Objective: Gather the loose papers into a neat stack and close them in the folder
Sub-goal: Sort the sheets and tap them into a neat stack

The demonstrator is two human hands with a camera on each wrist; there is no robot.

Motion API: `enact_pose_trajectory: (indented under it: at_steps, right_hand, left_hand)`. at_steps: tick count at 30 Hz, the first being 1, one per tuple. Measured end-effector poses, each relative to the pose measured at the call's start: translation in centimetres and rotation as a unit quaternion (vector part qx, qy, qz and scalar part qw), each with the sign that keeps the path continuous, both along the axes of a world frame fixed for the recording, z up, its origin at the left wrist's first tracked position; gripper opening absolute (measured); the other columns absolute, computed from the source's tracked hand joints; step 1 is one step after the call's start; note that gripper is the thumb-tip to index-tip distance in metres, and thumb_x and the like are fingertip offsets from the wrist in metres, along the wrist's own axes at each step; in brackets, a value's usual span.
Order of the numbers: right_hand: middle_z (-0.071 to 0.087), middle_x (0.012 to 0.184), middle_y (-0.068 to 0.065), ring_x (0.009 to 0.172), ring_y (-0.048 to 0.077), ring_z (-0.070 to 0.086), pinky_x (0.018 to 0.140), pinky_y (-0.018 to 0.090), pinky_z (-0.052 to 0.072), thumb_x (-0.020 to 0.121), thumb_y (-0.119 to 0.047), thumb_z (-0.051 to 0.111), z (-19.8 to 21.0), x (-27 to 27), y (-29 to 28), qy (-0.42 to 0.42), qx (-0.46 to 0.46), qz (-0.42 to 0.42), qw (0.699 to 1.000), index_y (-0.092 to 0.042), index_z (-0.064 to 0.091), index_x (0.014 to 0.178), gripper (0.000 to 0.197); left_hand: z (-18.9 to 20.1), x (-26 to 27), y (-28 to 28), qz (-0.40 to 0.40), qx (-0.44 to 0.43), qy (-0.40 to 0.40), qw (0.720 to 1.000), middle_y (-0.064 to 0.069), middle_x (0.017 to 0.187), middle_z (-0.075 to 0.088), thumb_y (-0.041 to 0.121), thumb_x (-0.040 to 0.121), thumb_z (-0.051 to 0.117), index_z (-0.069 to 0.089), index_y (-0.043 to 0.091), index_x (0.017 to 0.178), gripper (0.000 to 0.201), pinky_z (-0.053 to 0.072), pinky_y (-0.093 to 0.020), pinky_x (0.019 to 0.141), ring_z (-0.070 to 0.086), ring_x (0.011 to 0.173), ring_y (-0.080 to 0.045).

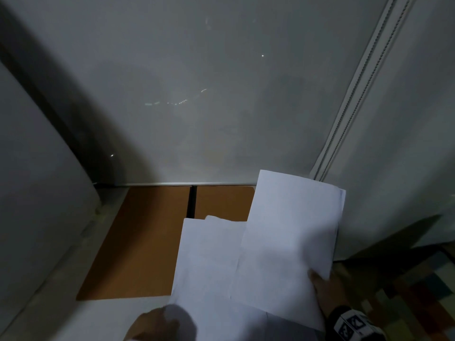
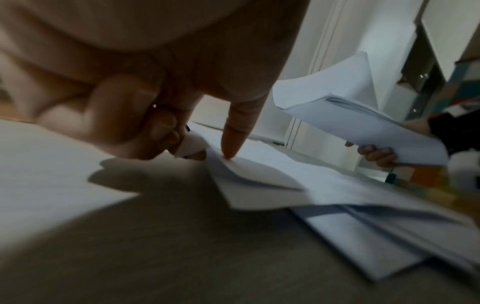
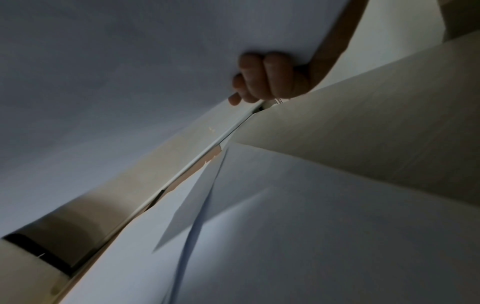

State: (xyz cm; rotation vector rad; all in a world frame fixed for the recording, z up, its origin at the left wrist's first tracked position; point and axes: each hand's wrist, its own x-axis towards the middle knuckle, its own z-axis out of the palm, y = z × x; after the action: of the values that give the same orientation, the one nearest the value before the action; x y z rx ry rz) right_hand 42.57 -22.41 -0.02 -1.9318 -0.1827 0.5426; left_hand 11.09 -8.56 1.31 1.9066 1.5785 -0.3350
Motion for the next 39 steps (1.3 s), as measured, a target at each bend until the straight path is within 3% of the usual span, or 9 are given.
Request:
enact_pose_trajectory:
  at_steps: [5, 12, 15, 17, 20, 23, 30, 35, 39]
  right_hand:
    - [0.054, 0.122, 0.034, 0.112, 0.044, 0.052, 0.101, 0.049, 0.038, 0.082, -0.002, 0.061, 0.7, 0.1, 0.0, 0.002, -0.008, -0.002, 1.000, 0.016, 0.052, 0.114, 0.038]
    - [0.054, 0.123, 0.034, 0.112, 0.043, 0.052, 0.098, 0.045, 0.039, 0.082, 0.003, 0.057, 1.9, 0.1, -0.4, 0.005, 0.016, -0.001, 1.000, 0.015, 0.050, 0.117, 0.037]
    - [0.056, 0.119, 0.027, 0.112, 0.041, 0.052, 0.089, 0.037, 0.037, 0.083, 0.005, 0.056, 2.0, 0.1, -0.8, 0.010, 0.032, 0.004, 0.999, 0.015, 0.048, 0.119, 0.038]
    - [0.058, 0.116, 0.028, 0.110, 0.041, 0.052, 0.083, 0.031, 0.034, 0.083, 0.003, 0.057, 2.2, -0.1, -1.0, 0.006, 0.027, 0.008, 1.000, 0.017, 0.050, 0.115, 0.035]
    - [0.058, 0.116, 0.034, 0.107, 0.042, 0.055, 0.088, 0.037, 0.040, 0.083, 0.000, 0.059, 1.7, -0.5, -0.9, 0.008, 0.003, 0.014, 1.000, 0.017, 0.054, 0.110, 0.033]
    - [0.061, 0.096, 0.023, 0.091, 0.034, 0.056, 0.078, 0.033, 0.038, 0.082, -0.001, 0.060, 1.6, -1.3, -0.3, 0.037, 0.003, 0.045, 0.998, 0.016, 0.058, 0.104, 0.028]
    - [0.073, 0.072, -0.002, 0.077, 0.014, 0.069, 0.075, 0.024, 0.055, 0.078, -0.003, 0.066, 2.2, -5.2, 2.6, 0.050, 0.014, 0.165, 0.985, -0.010, 0.064, 0.078, 0.007]
    - [0.069, 0.087, -0.005, 0.094, 0.025, 0.065, 0.086, 0.033, 0.050, 0.080, -0.003, 0.064, 3.1, -6.9, 3.8, 0.113, 0.042, 0.234, 0.965, -0.025, 0.063, 0.073, 0.024]
    - [0.072, 0.101, 0.002, 0.102, 0.027, 0.064, 0.099, 0.045, 0.045, 0.064, -0.003, 0.073, 3.5, -7.0, 4.1, 0.158, 0.108, 0.235, 0.953, -0.019, 0.066, 0.093, 0.034]
  left_hand:
    - [1.3, 1.5, -0.1, 0.067, 0.074, 0.009, 0.995, -0.002, 0.134, 0.046, 0.053, 0.086, 0.049, 0.036, 0.020, 0.134, 0.059, 0.037, -0.033, 0.108, 0.044, 0.127, -0.020]
    - [0.0, 1.9, 0.7, 0.040, 0.023, -0.029, 0.999, -0.004, 0.130, 0.055, 0.038, 0.086, 0.058, 0.048, 0.015, 0.127, 0.048, 0.043, -0.029, 0.103, 0.053, 0.120, -0.020]
    - [0.1, 1.2, 1.7, 0.045, 0.036, -0.083, 0.995, -0.004, 0.094, 0.059, 0.021, 0.088, 0.055, 0.048, 0.021, 0.085, 0.007, 0.045, -0.029, 0.090, 0.057, 0.101, -0.024]
    - [0.3, 0.2, 2.1, 0.058, 0.037, -0.106, 0.992, -0.008, 0.090, 0.060, 0.011, 0.086, 0.055, 0.046, 0.021, 0.080, 0.015, 0.043, -0.027, 0.080, 0.060, 0.099, -0.027]
    - [0.7, -0.6, 2.0, 0.098, 0.010, -0.183, 0.978, -0.016, 0.103, 0.066, 0.020, 0.080, 0.056, 0.060, 0.012, 0.116, 0.038, 0.046, -0.032, 0.086, 0.060, 0.103, -0.032]
    - [1.2, -1.6, 2.1, 0.143, -0.009, -0.309, 0.940, -0.009, 0.075, 0.066, 0.030, 0.053, 0.058, 0.077, 0.037, 0.083, 0.036, 0.049, -0.012, 0.066, 0.065, 0.083, -0.019]
    - [0.8, -1.4, 3.6, 0.190, -0.131, -0.369, 0.900, -0.015, 0.114, 0.065, -0.002, 0.088, 0.057, 0.062, 0.010, 0.110, 0.025, 0.040, -0.049, 0.106, 0.059, 0.106, -0.033]
    - [1.3, 0.2, 3.1, 0.248, -0.155, -0.469, 0.833, -0.013, 0.083, 0.074, 0.003, 0.088, 0.058, 0.068, 0.009, 0.091, 0.012, 0.057, -0.030, 0.050, 0.068, 0.063, -0.024]
    - [2.5, 0.3, 3.1, 0.222, -0.184, -0.557, 0.779, -0.014, 0.070, 0.077, 0.035, 0.021, 0.096, 0.080, 0.011, 0.067, 0.054, 0.054, -0.019, 0.040, 0.069, 0.055, -0.024]
